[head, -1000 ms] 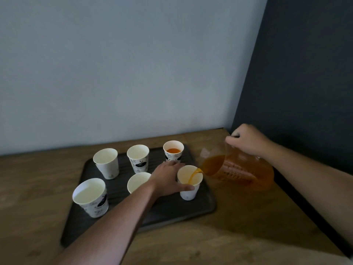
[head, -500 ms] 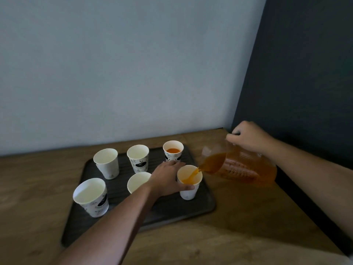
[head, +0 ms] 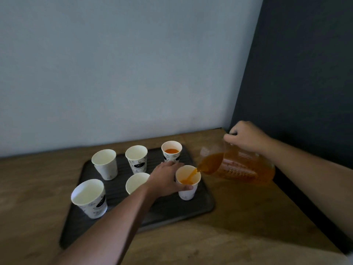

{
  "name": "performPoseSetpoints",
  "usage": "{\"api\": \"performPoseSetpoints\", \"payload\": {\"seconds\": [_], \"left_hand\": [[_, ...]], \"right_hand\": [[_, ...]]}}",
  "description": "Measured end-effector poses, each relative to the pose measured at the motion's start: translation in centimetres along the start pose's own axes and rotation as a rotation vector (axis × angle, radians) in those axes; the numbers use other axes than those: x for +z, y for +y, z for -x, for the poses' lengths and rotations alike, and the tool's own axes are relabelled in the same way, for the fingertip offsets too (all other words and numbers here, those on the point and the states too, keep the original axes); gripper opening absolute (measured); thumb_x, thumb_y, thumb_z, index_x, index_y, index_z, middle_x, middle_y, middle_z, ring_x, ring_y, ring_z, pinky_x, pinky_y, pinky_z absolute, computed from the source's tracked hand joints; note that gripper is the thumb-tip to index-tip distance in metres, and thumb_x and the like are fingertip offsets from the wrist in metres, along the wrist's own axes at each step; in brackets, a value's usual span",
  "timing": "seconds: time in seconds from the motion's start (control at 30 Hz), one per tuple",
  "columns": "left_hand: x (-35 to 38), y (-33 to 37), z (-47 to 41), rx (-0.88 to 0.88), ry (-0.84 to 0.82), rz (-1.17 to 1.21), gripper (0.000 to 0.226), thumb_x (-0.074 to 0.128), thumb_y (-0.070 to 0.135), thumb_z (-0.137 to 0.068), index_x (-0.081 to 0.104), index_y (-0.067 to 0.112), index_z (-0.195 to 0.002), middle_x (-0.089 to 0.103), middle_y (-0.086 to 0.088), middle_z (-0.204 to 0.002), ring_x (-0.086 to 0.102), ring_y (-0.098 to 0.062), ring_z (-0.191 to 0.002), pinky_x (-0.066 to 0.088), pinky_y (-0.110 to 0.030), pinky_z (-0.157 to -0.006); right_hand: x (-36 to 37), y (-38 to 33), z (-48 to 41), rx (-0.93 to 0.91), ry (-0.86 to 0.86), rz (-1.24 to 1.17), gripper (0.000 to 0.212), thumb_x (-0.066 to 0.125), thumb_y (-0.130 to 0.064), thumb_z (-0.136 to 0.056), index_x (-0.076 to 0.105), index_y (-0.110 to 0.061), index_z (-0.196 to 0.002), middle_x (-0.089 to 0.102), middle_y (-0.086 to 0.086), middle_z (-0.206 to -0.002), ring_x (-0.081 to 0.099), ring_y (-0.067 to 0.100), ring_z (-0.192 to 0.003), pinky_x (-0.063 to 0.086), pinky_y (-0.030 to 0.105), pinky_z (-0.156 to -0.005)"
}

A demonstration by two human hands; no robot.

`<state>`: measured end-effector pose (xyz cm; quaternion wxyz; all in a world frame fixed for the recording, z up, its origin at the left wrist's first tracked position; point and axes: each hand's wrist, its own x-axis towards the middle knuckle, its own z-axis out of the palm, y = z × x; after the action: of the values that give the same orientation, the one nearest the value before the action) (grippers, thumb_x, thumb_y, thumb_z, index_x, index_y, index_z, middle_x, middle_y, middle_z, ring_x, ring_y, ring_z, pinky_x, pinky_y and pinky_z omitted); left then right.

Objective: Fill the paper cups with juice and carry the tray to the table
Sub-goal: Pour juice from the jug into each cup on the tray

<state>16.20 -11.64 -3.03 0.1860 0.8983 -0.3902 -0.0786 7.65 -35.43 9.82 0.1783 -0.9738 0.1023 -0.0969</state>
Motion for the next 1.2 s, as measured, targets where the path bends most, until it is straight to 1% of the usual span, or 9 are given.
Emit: {"api": "performPoseSetpoints", "payload": {"seconds": [0.27,0.43,0.57,0.77,0.97,1.1,1.2], "left_hand": [[-0.19,0.31,0.02,-0.012,-0.020,0.002,0.086,0.063,0.067,-0.072,0.037,0.028,-0.143,0.042,0.001,-0.149,0.039,-0.020,-0.135,0.031,-0.041,-0.111],[-0.25,0.39,0.27,-0.009,-0.008,0.001,0.085,0.064,0.066,-0.073,0.037,0.027,-0.143,0.042,0.000,-0.148,0.040,-0.020,-0.133,0.031,-0.039,-0.109],[-0.38,0.54,0.23,-0.017,-0.023,0.008,0.085,0.064,0.066,-0.073,0.036,0.028,-0.143,0.041,0.001,-0.149,0.038,-0.019,-0.135,0.030,-0.041,-0.112],[-0.59,0.81,0.60,-0.026,-0.032,0.015,0.084,0.065,0.063,-0.075,0.035,0.028,-0.144,0.041,0.000,-0.149,0.038,-0.021,-0.135,0.030,-0.040,-0.110],[-0.43,0.69,0.29,-0.030,-0.031,0.022,0.085,0.063,0.066,-0.073,0.035,0.029,-0.144,0.041,0.000,-0.149,0.037,-0.020,-0.136,0.030,-0.042,-0.112],[-0.25,0.52,0.20,-0.042,-0.041,0.019,0.087,0.063,0.068,-0.072,0.035,0.029,-0.145,0.040,0.001,-0.150,0.037,-0.021,-0.136,0.031,-0.044,-0.112],[-0.14,0.39,0.30,-0.049,-0.045,0.023,0.087,0.062,0.069,-0.072,0.035,0.029,-0.145,0.040,0.001,-0.150,0.036,-0.021,-0.137,0.029,-0.043,-0.113]], "right_hand": [[-0.15,-0.35,-0.18,-0.006,-0.001,0.000,0.050,0.062,-0.026,-0.084,0.044,-0.017,-0.039,0.036,0.000,-0.042,0.036,0.014,-0.040,0.032,0.028,-0.051],[-0.15,-0.36,-0.25,0.003,0.001,0.012,0.047,0.061,-0.027,-0.084,0.047,-0.015,-0.041,0.038,0.001,-0.044,0.038,0.015,-0.043,0.032,0.027,-0.050],[-0.17,-0.37,-0.27,0.005,-0.010,0.017,0.043,0.061,-0.029,-0.084,0.052,-0.013,-0.045,0.041,0.003,-0.046,0.041,0.017,-0.045,0.033,0.029,-0.051],[-0.19,-0.29,-0.40,0.015,-0.008,0.019,0.041,0.061,-0.030,-0.082,0.052,-0.012,-0.046,0.041,0.006,-0.049,0.042,0.018,-0.046,0.034,0.030,-0.051],[-0.23,-0.33,-0.54,0.001,0.000,0.033,0.039,0.062,-0.029,-0.080,0.053,-0.011,-0.047,0.042,0.008,-0.049,0.041,0.019,-0.047,0.031,0.029,-0.051],[-0.22,-0.26,-0.66,0.007,-0.003,0.035,0.041,0.062,-0.029,-0.081,0.049,-0.013,-0.045,0.038,0.006,-0.047,0.040,0.019,-0.046,0.031,0.030,-0.051],[-0.25,-0.27,-0.69,0.002,0.004,0.030,0.041,0.062,-0.030,-0.080,0.051,-0.012,-0.045,0.040,0.006,-0.048,0.040,0.019,-0.046,0.031,0.031,-0.051]]}}
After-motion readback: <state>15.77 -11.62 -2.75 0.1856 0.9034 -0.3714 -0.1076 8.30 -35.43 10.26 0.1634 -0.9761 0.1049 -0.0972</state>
